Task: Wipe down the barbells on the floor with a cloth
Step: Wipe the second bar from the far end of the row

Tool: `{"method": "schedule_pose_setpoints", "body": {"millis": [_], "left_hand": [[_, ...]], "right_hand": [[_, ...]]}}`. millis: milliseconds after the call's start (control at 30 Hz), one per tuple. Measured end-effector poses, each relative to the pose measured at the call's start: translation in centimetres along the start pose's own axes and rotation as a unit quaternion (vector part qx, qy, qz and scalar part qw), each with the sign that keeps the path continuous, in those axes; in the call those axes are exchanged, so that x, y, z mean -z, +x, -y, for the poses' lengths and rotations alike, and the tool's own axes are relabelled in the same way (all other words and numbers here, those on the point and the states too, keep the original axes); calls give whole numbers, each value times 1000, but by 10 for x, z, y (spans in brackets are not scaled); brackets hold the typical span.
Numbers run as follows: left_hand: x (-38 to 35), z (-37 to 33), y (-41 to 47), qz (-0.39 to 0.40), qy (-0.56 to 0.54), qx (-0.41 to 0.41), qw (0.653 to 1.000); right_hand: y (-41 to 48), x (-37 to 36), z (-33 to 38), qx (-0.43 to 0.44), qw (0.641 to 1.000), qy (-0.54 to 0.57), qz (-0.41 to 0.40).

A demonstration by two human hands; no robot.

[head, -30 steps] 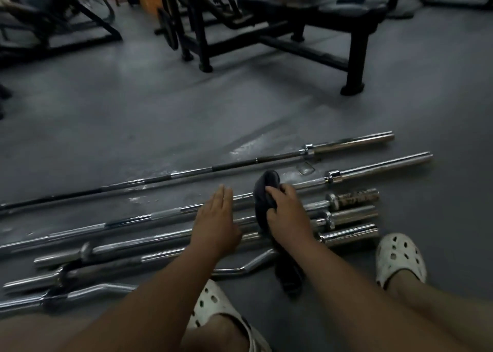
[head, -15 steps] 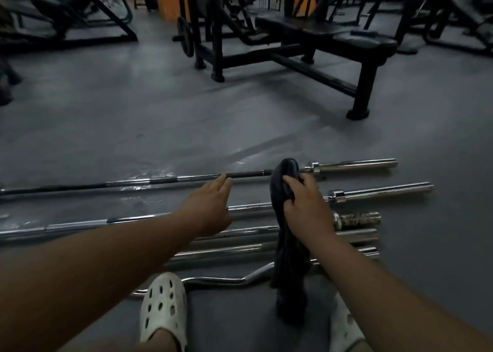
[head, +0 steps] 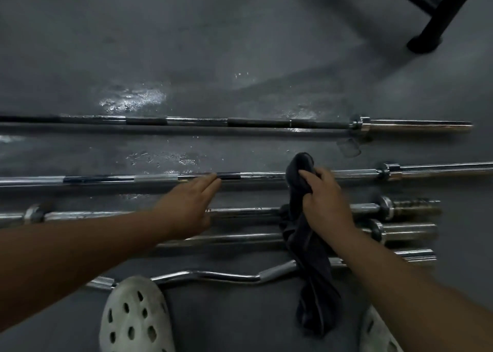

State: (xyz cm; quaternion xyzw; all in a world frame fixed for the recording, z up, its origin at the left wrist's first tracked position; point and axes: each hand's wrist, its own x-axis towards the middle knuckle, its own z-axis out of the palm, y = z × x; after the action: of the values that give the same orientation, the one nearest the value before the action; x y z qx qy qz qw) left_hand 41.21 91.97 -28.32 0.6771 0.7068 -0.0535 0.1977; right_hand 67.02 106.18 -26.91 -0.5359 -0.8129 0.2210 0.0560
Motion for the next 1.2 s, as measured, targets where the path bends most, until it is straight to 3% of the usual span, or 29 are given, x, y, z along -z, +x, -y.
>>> {"method": "schedule_pose_setpoints", "body": {"millis": [267, 400, 500, 633, 767, 900, 1000, 1200], "left_hand": [[-64, 49, 56, 27, 38, -11, 999], [-90, 55, 69, -29, 15, -28, 999], [-92, 63, 75, -55, -16, -30, 998], [-79, 74, 104, -51, -29, -20, 998], [-46, 94, 150, -13, -28, -3, 1000], [-68, 89, 112, -88, -8, 43, 995], [-85, 85, 102, -130, 3, 73, 989], [-65, 100, 126, -94, -8, 77, 993]], "right_hand": [[61, -56, -8, -58, 998, -8, 32], [78, -91, -5, -72, 996, -15, 56], [95, -116, 15, -74, 997, -14, 11], [105, -147, 61, 32, 999, -22, 22], [124, -128, 45, 115, 988, -79, 60], [135, -91, -21, -17, 992, -123, 0], [124, -117, -6, -56, 995, -67, -38], [133, -131, 38, 106, 993, -41, 36]]}}
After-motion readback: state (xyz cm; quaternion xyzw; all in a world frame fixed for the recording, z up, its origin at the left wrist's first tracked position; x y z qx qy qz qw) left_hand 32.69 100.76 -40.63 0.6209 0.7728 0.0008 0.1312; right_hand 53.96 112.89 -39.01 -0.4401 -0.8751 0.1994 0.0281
